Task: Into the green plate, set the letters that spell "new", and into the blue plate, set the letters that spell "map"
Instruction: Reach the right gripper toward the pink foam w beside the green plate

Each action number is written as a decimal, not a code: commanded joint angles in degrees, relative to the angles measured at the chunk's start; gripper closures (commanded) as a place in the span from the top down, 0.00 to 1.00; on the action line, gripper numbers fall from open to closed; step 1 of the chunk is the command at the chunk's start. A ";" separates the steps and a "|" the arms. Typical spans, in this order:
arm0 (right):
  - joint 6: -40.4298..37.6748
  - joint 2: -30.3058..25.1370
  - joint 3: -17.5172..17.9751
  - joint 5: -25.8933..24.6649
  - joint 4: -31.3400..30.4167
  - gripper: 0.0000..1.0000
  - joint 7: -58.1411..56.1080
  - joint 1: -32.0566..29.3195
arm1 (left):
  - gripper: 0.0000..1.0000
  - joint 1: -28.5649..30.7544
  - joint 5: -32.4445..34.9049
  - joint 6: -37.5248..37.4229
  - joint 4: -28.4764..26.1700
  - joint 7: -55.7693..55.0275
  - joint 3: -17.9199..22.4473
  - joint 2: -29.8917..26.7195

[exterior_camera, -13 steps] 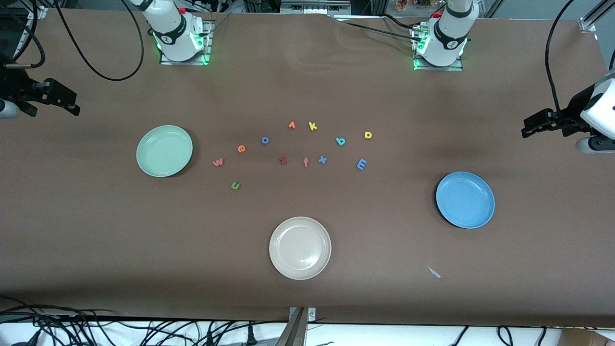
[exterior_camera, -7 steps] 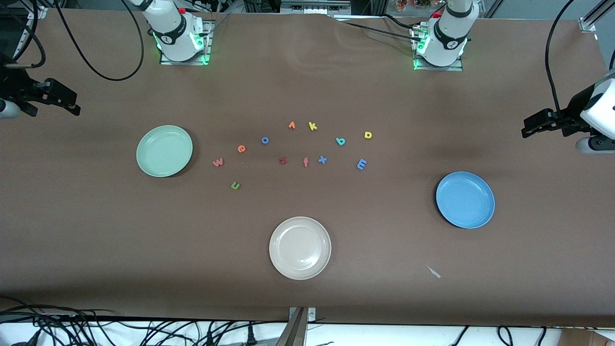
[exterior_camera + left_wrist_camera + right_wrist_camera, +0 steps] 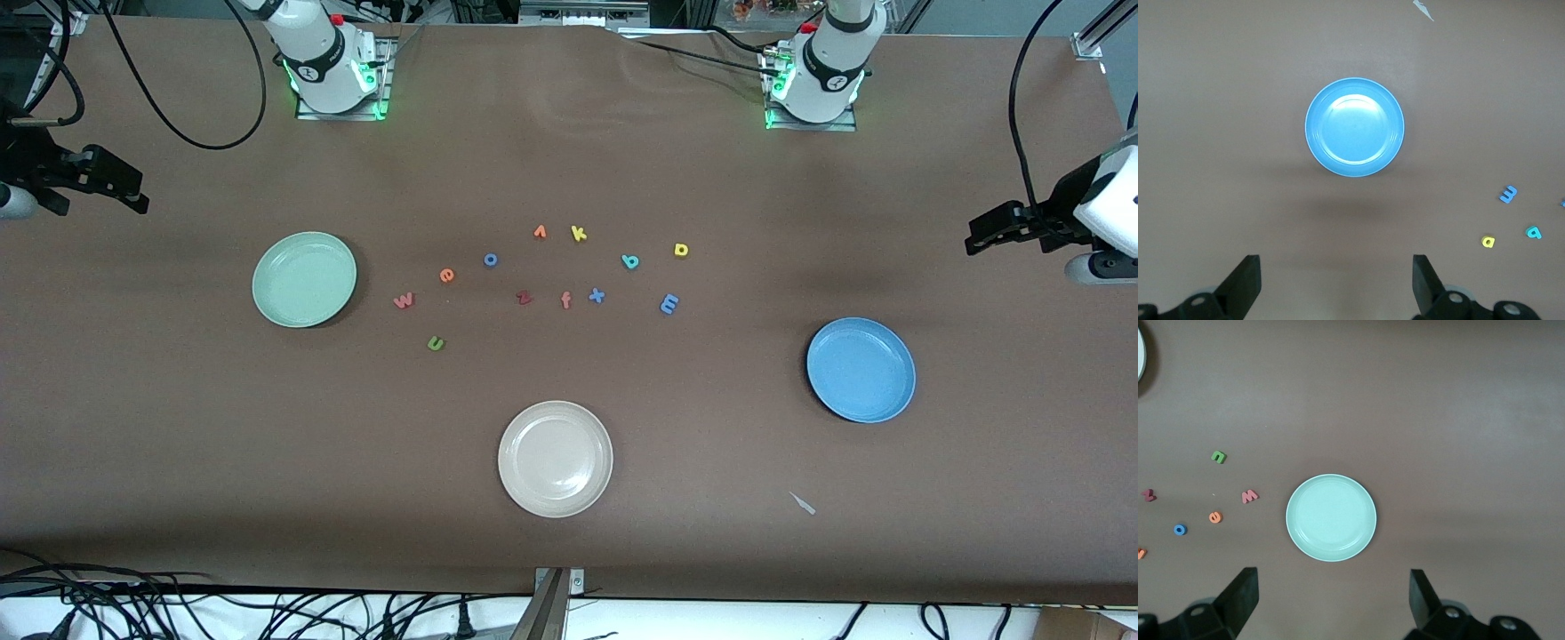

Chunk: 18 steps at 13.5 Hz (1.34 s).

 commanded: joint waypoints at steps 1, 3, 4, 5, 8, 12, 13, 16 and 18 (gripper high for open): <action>-0.14 -0.34 0.14 0.77 -0.25 1.00 0.05 -0.17 | 1.00 0.38 -1.83 0.01 -0.13 1.61 0.06 -0.30; -0.23 -0.42 0.14 0.77 -0.25 1.00 0.58 -0.17 | 1.00 0.38 -1.83 0.01 -0.13 1.61 0.06 -0.30; -0.23 -0.25 0.14 0.77 -0.16 1.00 0.23 -0.17 | 1.00 0.38 -1.74 0.01 -0.13 1.61 0.06 -0.30; -0.23 -0.25 0.67 0.77 -0.16 1.00 0.40 0.44 | 1.00 0.38 -1.83 0.01 -0.13 1.61 0.06 -0.30; -4.69 3.60 1.64 -0.02 -0.16 1.00 0.75 2.12 | 1.00 0.38 -1.83 0.01 -0.13 1.61 0.06 -0.30; -2.97 10.19 1.90 0.07 -0.42 1.00 1.45 3.44 | 1.00 0.38 -1.74 0.01 -0.13 1.61 0.06 -0.30; -0.26 11.43 1.99 0.51 -0.68 1.00 1.81 3.44 | 1.00 0.38 -1.83 0.01 -0.13 1.61 0.06 -0.30; 5.38 16.00 1.90 -0.01 -0.69 1.00 10.30 7.55 | 1.00 0.38 -1.74 0.01 -0.13 1.61 0.06 -0.30; 7.76 17.41 1.90 -0.19 -0.69 1.00 15.50 10.90 | 1.00 0.38 -1.83 0.01 -0.13 1.61 0.06 -0.30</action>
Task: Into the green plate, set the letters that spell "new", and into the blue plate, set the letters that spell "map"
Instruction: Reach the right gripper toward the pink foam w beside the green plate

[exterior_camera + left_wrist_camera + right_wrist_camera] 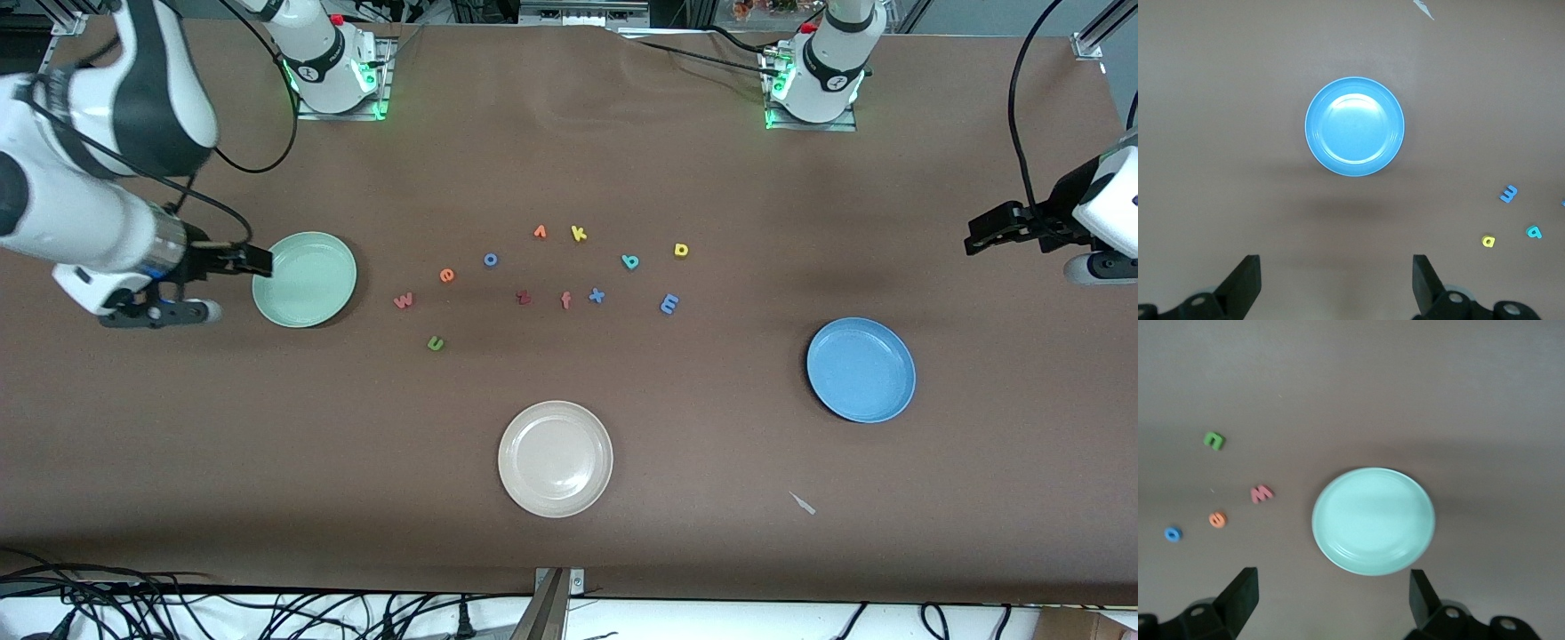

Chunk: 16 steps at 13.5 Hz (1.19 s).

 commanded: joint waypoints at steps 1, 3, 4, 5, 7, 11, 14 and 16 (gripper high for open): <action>2.38 1.85 -0.16 -0.19 0.46 1.00 7.77 3.48 | 1.00 0.38 -1.74 0.10 -0.02 1.61 0.06 -0.31; 5.80 5.00 -0.24 -0.27 0.29 1.00 14.79 6.02 | 1.00 0.38 -1.74 0.10 -0.02 1.61 0.06 -0.31; 7.47 6.42 -0.16 -1.40 0.28 1.00 18.48 7.52 | 1.00 0.29 -1.74 0.10 -0.02 1.61 0.06 -0.31; 8.19 6.78 -0.16 -2.63 0.37 1.00 21.65 8.75 | 1.00 0.29 -1.74 0.10 -0.02 1.61 0.06 -0.31; 9.33 9.06 -0.16 -4.31 0.46 1.00 25.72 10.43 | 1.00 0.29 -1.74 0.10 -0.02 1.61 0.06 -0.31; 9.60 9.86 -0.42 -4.40 0.55 1.00 27.05 10.43 | 1.00 0.21 -1.74 0.10 -0.02 1.61 0.06 -0.31; 9.68 10.21 -1.38 -3.88 1.43 1.00 27.13 9.64 | 1.00 0.21 -1.74 0.10 -0.02 1.52 0.06 -0.31; 9.17 11.96 -2.70 -3.79 3.62 1.00 26.53 9.55 | 1.00 0.21 -1.74 0.10 -0.02 1.61 0.06 -0.31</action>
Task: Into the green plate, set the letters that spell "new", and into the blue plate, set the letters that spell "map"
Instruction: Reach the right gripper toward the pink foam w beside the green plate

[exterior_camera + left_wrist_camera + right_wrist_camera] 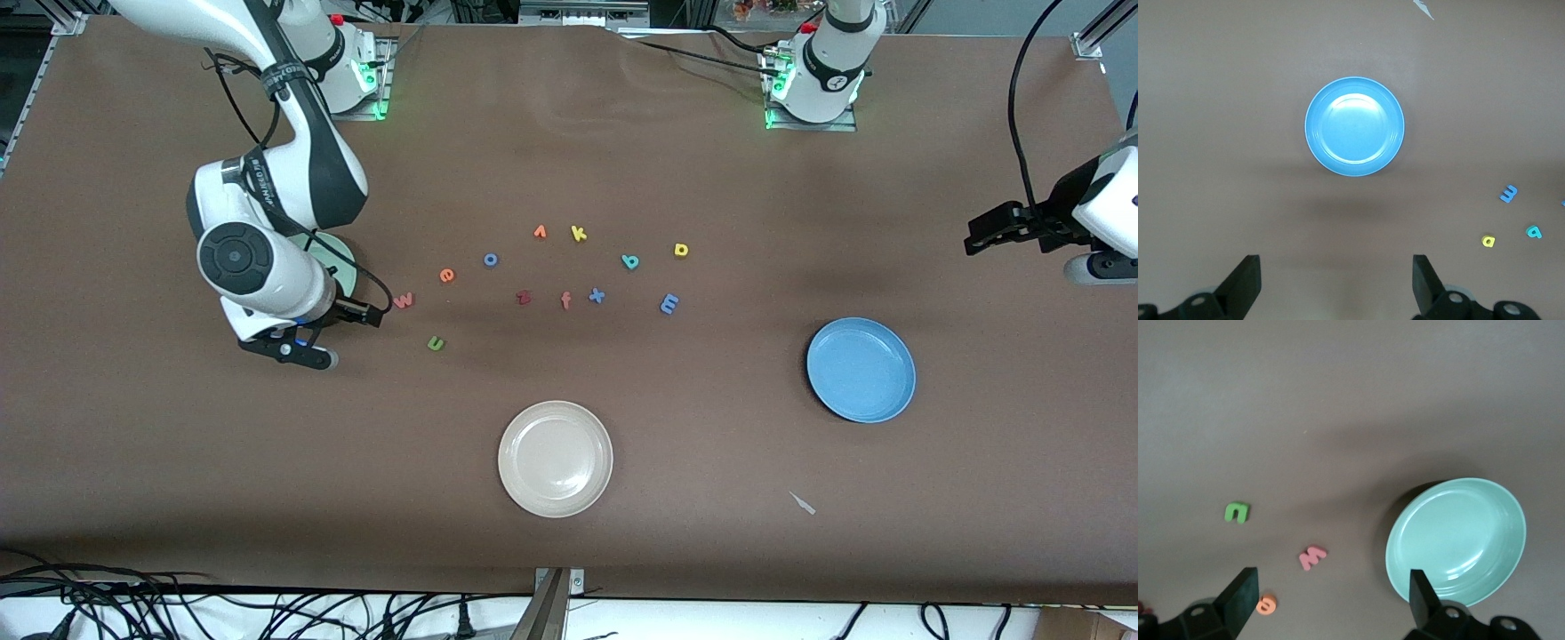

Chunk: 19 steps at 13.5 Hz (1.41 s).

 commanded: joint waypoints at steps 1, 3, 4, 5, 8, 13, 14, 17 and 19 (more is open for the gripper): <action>-0.68 2.24 -0.62 -0.35 2.74 1.00 0.81 -0.57 | 1.00 0.21 -1.74 0.10 -0.01 1.61 0.06 -0.32; -0.15 2.60 -0.62 -0.26 2.74 1.00 2.90 -0.49 | 1.00 0.21 -1.74 0.10 -0.01 1.61 0.06 -0.32; 0.02 2.60 -0.62 -0.35 2.56 1.00 6.23 -0.49 | 1.00 0.12 -1.74 0.10 -0.10 1.61 0.06 -0.32; 0.11 2.68 -0.62 -0.61 2.39 0.99 9.39 0.03 | 1.00 -0.05 -1.74 0.10 -0.10 1.52 0.06 -0.32; 0.99 2.95 -0.44 -0.70 1.77 0.99 19.24 0.91 | 1.00 -0.23 -1.74 0.10 -0.27 1.52 -0.03 -0.23; 6.41 2.86 -0.53 0.09 -2.69 0.97 23.91 0.57 | 1.00 -0.58 -1.74 0.18 0.34 0.55 -1.69 1.52; 8.87 2.69 -0.53 0.00 -4.28 0.98 25.93 0.65 | 1.00 -0.67 -1.65 0.18 0.43 0.55 -2.48 1.79; 12.32 2.33 -0.44 -0.17 -7.45 0.98 29.11 0.74 | 1.00 -1.10 -1.74 0.10 0.43 0.46 -3.54 2.49; 14.94 2.33 -0.53 -0.17 -9.73 0.97 29.37 0.74 | 1.00 -2.33 -1.74 0.18 0.43 0.20 -3.46 2.93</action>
